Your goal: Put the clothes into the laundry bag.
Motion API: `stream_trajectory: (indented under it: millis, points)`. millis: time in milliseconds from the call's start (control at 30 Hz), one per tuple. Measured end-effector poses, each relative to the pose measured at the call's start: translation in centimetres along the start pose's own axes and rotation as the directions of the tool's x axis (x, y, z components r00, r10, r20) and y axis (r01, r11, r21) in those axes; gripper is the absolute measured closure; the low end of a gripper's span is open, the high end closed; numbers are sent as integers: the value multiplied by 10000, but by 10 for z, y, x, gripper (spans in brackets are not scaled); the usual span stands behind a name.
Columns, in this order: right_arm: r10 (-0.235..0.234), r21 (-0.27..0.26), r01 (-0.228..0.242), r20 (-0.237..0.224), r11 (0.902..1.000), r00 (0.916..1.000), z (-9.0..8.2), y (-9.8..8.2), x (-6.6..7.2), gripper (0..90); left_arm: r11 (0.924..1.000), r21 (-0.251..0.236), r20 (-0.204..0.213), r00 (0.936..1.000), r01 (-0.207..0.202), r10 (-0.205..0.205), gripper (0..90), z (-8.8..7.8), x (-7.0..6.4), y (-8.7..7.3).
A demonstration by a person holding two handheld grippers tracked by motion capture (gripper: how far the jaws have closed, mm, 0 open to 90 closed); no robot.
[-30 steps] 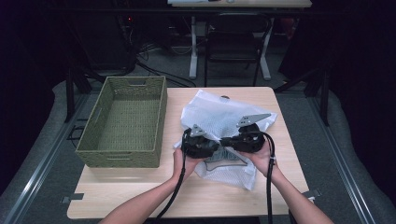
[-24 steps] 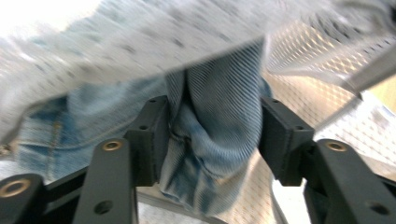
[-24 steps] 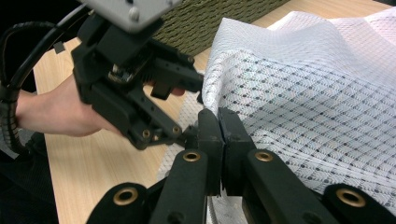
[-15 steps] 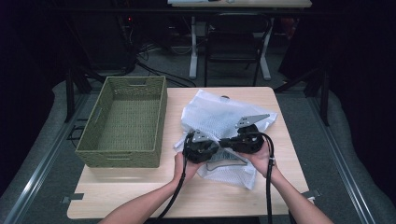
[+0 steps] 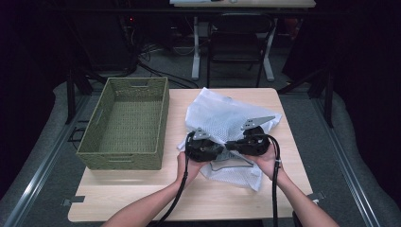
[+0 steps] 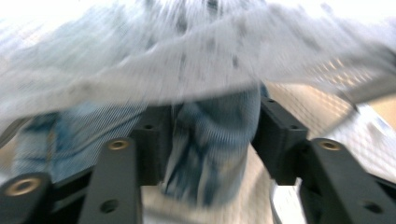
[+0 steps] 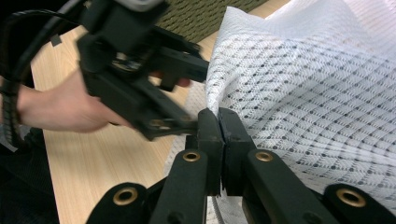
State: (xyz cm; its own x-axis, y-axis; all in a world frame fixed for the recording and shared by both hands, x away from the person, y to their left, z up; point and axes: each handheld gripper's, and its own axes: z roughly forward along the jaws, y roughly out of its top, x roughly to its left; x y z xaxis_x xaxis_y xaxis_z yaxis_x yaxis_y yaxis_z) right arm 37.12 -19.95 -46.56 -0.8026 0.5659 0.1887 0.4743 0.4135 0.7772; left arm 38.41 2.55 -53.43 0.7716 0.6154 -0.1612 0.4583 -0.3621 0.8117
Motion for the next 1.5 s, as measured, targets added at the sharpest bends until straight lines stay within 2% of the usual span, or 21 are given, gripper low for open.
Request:
stream_trajectory:
  millis: [100, 200, 267, 333, 400, 467, 600, 700, 733, 900, 967, 1033, 1200, 1333, 1367, 1433, 1467, 1500]
  points:
    - [24, -63, -24, 15, 10000, 10000, -2, 1, 0, 892, 9997, 106, -153, 9996, -223, 225, 424, -16, 3, -4]
    - [7, -80, -7, 13, 10000, 10000, -1, 2, 2, 891, 9991, 32, -688, 9967, -434, 435, 404, -32, 12, -5]
    - [40, -119, -41, -13, 9999, 10000, -1, 3, 2, 891, 9992, -106, -1083, 9934, -386, 372, 390, -35, 20, -2]
    - [95, -261, -97, -66, 9996, 9999, -2, 4, 2, 891, 9994, -98, -1308, 9909, -328, 313, 363, -33, 25, 3]
    - [138, -342, -141, -90, 9993, 9999, -3, 4, 2, 891, 9987, 58, -1332, 9898, -499, 502, 350, -26, 26, 9]
    - [130, -357, -133, -100, 9993, 9999, -3, 5, 3, 891, 9961, 266, -1401, 9863, -839, 868, 340, -17, 25, 13]
    - [205, -404, -209, -93, 9990, 9997, -4, 5, 2, 891, 9919, 490, -1681, 9779, -1174, 1241, 347, -4, 25, 17]
    - [231, -363, -233, -69, 9991, 9997, -4, 4, 1, 891, 9934, 182, -1801, 9769, -1132, 1146, 403, -1, 29, 19]
    - [245, -345, -248, -74, 9991, 9997, -4, 4, 0, 891, 9922, 87, -1871, 9745, -1240, 1235, 442, -1, 30, 20]
    - [198, -240, -199, -54, 9995, 9998, -3, 3, 1, 891, 9888, 117, -2146, 9654, -1489, 1480, 704, -2, 33, 23]
    - [172, -174, -172, -20, 9997, 9999, -2, 3, 1, 891, 9866, 141, -2152, 9631, -1624, 1616, 820, -2, 32, 25]
    - [159, -93, -159, 3, 9998, 9999, -2, 2, 1, 891, 9838, 204, -2168, 9598, -1780, 1782, 878, -3, 30, 25]
    - [179, 16, -179, -22, 9998, 9998, -4, 0, -1, 891, 9814, 465, -1902, 9628, -1862, 1917, 887, -15, 28, 24]
    - [214, 211, -213, -48, 9996, 9998, -5, -3, -2, 890, 9746, 690, -1613, 9617, -2131, 2217, 889, -31, 23, 21]
    - [201, 278, -199, -65, 9994, 9998, -5, -4, -2, 890, 9697, 792, -1589, 9574, -2311, 2412, 889, -35, 21, 20]
    - [171, 417, -168, -80, 9990, 9998, -4, -4, -1, 890, 9671, 928, -1386, 9588, -2369, 2481, 890, -42, 19, 18]
    - [145, 469, -141, -81, 9988, 9999, -4, -5, -1, 890, 9644, 977, -1345, 9569, -2458, 2575, 890, -45, 17, 16]
    - [112, 502, -109, -66, 9987, 9999, -4, -5, -1, 890, 9584, 1089, -1290, 9522, -2640, 2770, 890, -48, 16, 15]
